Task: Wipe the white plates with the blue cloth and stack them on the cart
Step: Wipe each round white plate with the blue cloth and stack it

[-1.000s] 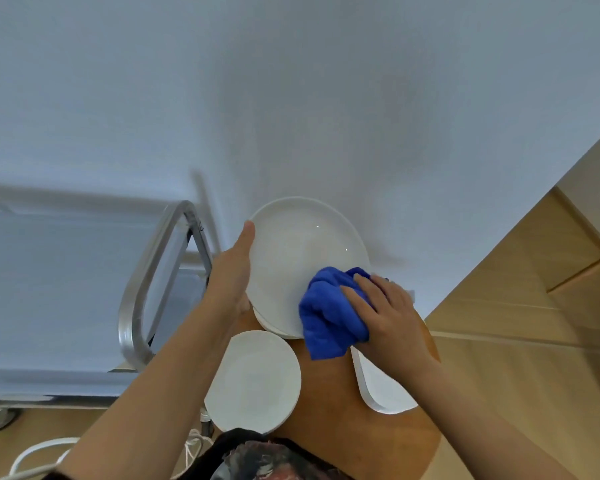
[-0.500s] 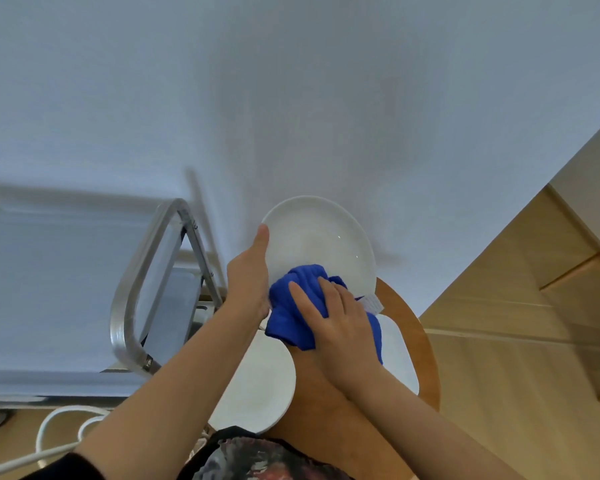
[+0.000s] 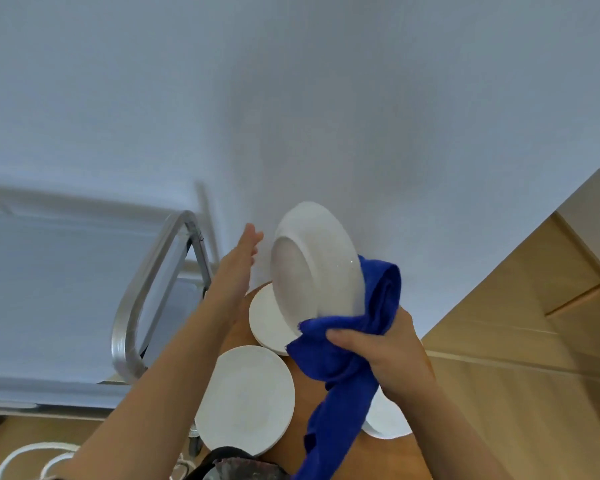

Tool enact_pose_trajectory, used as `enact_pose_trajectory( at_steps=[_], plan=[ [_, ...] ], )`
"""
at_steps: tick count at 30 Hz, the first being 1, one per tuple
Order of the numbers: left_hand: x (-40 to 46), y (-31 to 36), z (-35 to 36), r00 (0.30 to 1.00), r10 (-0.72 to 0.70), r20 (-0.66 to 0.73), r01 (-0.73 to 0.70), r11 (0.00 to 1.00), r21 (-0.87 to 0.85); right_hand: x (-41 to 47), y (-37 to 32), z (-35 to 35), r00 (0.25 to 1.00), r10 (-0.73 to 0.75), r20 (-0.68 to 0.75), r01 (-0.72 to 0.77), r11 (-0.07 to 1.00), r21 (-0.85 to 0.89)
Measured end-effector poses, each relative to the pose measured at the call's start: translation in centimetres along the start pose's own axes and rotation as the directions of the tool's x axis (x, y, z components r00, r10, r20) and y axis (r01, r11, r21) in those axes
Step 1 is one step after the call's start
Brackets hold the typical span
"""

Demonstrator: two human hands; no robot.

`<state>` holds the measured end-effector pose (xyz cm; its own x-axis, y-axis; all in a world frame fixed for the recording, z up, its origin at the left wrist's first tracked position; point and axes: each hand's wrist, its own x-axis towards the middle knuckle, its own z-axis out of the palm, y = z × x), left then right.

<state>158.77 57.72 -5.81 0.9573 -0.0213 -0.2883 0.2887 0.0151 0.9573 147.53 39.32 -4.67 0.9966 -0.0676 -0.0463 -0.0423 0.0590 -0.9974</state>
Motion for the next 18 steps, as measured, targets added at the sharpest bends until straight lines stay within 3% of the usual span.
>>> enact_pose_trajectory(
  at_steps=[1,3,5,7,10,14,16,18],
  plan=[
    [0.2,-0.7,-0.1,0.998,-0.038,-0.044,0.035,0.997,-0.068,0.2,0.0,-0.1,1.0,0.019,0.02,-0.021,0.991,0.13],
    [0.0,-2.1,-0.2,0.983,-0.17,0.065,0.182,0.941,-0.285,0.5,0.3,-0.3,0.995,0.069,0.079,-0.092,0.937,0.336],
    [-0.4,-2.8,-0.4,0.944,-0.267,0.196,0.328,0.834,-0.443,0.6,0.5,-0.5,0.981,0.152,0.12,-0.189,0.886,0.422],
    [-0.4,-2.9,-1.1,0.925,-0.286,0.251,0.377,0.779,-0.5,0.7,1.1,-1.0,0.963,0.247,0.11,-0.27,0.854,0.444],
    [-0.1,-2.6,-2.2,0.945,-0.155,0.289,0.29,0.804,-0.518,0.0,2.7,-1.7,0.947,0.317,0.041,-0.299,0.833,0.466],
    [-1.0,-1.9,-2.4,0.932,-0.058,0.357,0.236,0.846,-0.478,-1.1,3.4,-1.9,0.964,0.259,0.062,-0.258,0.852,0.455],
    [-1.4,-1.5,-2.5,0.94,-0.021,0.339,0.203,0.835,-0.511,-0.9,3.1,-2.1,0.961,0.275,0.033,-0.268,0.893,0.361],
    [-1.8,-0.8,-2.9,0.955,0.021,0.295,0.141,0.843,-0.519,-0.5,3.0,-3.1,0.955,0.27,-0.119,-0.249,0.954,0.168]
  ],
)
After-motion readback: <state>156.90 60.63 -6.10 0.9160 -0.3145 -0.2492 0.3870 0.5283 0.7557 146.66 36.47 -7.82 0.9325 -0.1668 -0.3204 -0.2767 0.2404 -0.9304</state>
